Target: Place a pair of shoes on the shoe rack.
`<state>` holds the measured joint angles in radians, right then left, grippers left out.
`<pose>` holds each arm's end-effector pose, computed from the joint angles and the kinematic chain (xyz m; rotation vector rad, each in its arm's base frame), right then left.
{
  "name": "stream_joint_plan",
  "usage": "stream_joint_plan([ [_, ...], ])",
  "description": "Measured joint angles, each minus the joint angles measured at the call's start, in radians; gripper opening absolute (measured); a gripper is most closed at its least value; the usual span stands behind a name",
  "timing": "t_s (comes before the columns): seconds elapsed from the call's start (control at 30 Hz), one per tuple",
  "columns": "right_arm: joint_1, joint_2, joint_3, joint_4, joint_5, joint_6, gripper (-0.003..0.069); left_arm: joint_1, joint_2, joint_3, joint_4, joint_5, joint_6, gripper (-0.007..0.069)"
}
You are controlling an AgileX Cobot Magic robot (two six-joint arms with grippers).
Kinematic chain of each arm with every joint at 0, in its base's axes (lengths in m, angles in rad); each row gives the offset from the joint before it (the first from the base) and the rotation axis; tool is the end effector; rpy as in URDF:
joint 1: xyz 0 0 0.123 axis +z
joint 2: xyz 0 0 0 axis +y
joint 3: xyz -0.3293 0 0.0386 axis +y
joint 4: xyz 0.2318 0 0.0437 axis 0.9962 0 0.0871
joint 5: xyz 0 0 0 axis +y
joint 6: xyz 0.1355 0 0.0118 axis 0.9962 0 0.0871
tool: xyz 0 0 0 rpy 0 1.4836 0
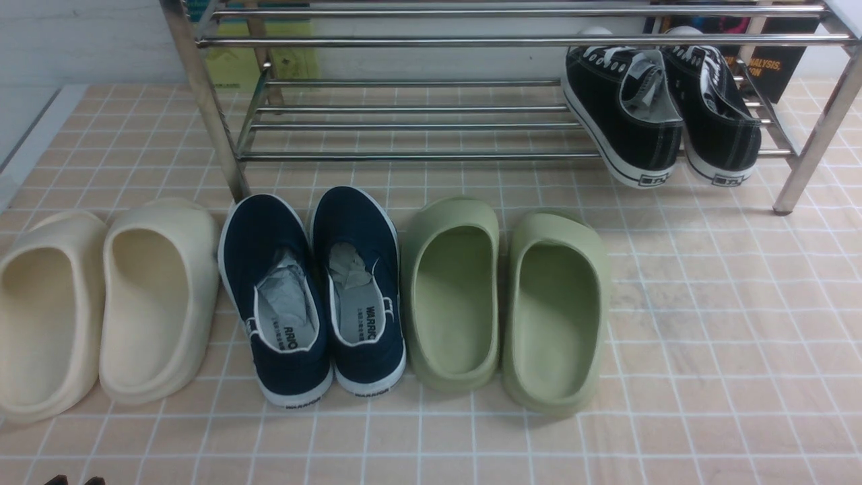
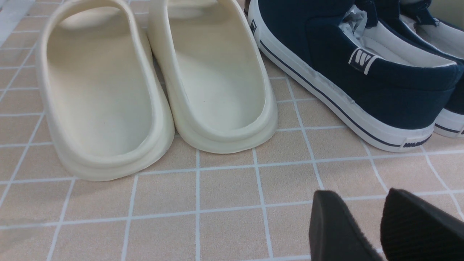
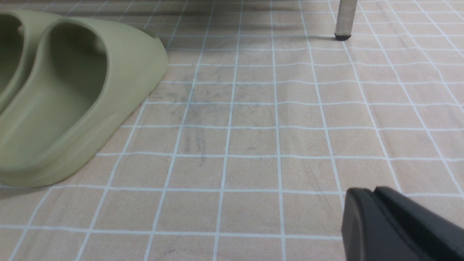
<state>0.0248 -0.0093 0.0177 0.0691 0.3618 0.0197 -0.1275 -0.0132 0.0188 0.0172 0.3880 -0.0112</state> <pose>0.0330 0.0041 0.1624 0.0382 1.8537 0.0986 0.0318 -0.0032 0.1586 0.1196 1.8741 -0.0783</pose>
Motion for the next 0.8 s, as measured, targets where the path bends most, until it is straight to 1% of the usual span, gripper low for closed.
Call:
stream_joint_plan([
  [0.8, 0.000, 0.000, 0.000, 0.000, 0.000, -0.005, 0.0074, 0.000, 0.000, 0.000, 0.000, 0.000, 0.000, 0.0239],
])
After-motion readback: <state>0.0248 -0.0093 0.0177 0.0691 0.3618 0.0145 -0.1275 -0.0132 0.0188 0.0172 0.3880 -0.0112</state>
